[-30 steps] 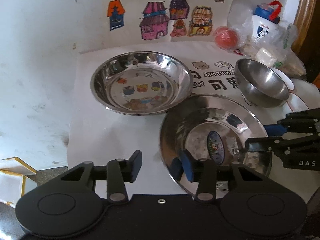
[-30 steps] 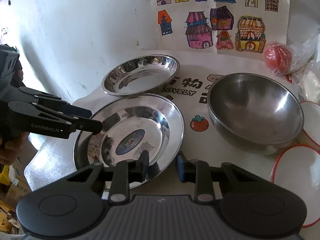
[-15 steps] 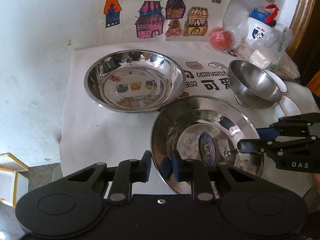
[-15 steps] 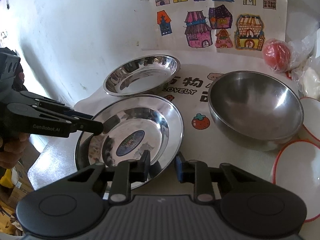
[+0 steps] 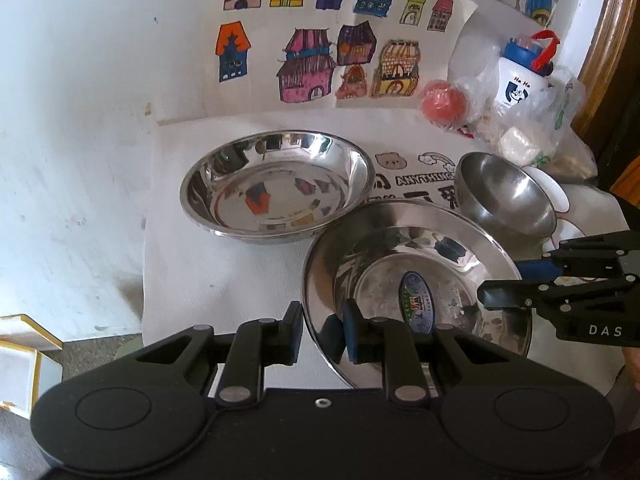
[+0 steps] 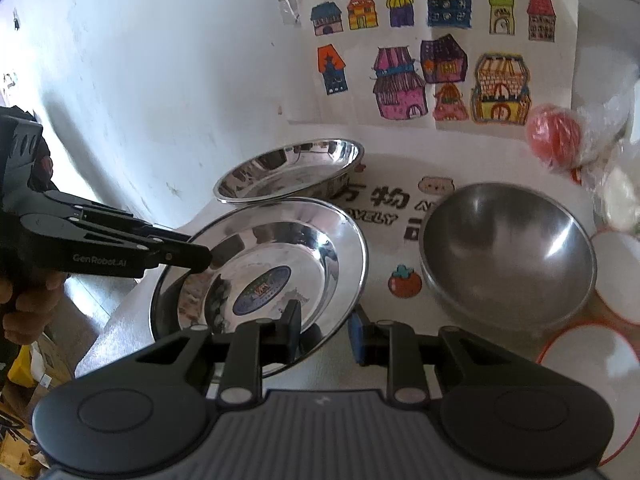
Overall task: Organize plates and bowls
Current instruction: 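Lift the flat steel plate with both grippers and carry it over the dish stack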
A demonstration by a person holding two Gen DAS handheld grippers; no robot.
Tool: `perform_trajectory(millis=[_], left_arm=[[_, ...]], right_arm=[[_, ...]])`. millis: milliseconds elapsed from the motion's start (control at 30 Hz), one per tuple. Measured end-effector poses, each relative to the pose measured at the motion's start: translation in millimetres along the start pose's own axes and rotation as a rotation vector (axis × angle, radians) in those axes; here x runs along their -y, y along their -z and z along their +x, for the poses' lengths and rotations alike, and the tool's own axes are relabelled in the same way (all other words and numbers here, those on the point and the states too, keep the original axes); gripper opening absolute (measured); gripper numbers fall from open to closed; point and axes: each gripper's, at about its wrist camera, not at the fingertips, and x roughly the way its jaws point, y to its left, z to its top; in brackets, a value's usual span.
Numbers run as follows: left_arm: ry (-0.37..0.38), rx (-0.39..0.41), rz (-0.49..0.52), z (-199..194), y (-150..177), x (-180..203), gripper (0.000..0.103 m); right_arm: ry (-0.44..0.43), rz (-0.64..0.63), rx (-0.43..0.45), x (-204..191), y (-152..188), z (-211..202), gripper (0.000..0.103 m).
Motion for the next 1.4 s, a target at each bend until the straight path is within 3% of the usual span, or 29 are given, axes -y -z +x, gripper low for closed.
perform_trajectory(millis=[300,567,900,1400], left_arm=[[0.039,-0.037,-0.005,11.1,7.9,3.3,0.023],[0.046,-0.016,0.007,8.2,5.3,6.1,0.023],[-0.046,0.054,0.006,-5.3,-34.7,-14.8,0.022],[-0.121,0.036,-0.076,32.3,-70.7,-67.5,0.022]], right_arm=[[0.009,0.014,-0.063,4.7,7.1,1.1,0.028],[0.027,0.004,-0.046,0.6,2.8,-10.7,0.026],[0.031,-0.058,0.007,-2.2,-54.9,13.1,0.026],[0.023,-0.079,-0.026,-4.9,-109.4,79.9,0.025]])
